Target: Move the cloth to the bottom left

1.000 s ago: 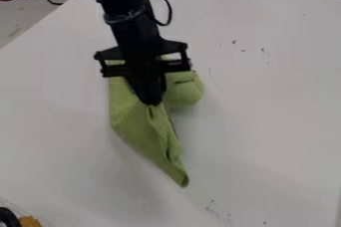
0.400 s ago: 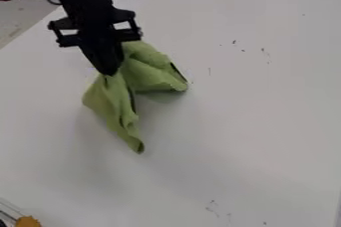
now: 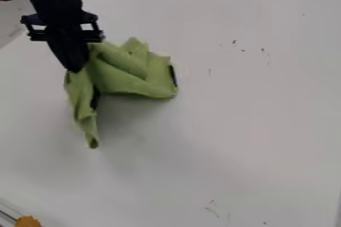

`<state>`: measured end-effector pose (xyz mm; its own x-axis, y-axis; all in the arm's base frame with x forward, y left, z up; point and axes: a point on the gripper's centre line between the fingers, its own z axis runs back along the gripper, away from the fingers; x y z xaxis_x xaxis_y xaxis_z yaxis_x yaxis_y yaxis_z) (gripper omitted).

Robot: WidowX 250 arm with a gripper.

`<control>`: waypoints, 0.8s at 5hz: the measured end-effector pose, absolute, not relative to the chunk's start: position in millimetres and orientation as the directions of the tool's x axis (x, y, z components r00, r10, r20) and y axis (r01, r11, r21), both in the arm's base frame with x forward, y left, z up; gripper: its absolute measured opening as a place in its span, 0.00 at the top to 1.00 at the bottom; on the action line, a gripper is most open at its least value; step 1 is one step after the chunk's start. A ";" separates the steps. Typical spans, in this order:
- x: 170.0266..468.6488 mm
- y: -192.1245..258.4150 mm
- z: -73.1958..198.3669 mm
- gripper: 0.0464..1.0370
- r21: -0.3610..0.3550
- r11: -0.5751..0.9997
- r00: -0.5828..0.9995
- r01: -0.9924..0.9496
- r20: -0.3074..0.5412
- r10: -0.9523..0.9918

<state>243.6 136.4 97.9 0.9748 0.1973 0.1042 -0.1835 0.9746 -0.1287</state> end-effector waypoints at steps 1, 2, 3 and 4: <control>243.2 157.9 86.6 0.96 -0.067 0.987 0.983 -0.149 0.100 0.155; 237.7 174.8 80.4 0.96 0.002 0.996 0.990 -0.093 0.103 0.092; 226.0 180.3 66.5 0.96 0.028 0.999 0.995 -0.040 0.097 0.037; 215.8 181.6 50.2 0.96 0.007 0.999 0.994 -0.052 0.096 0.051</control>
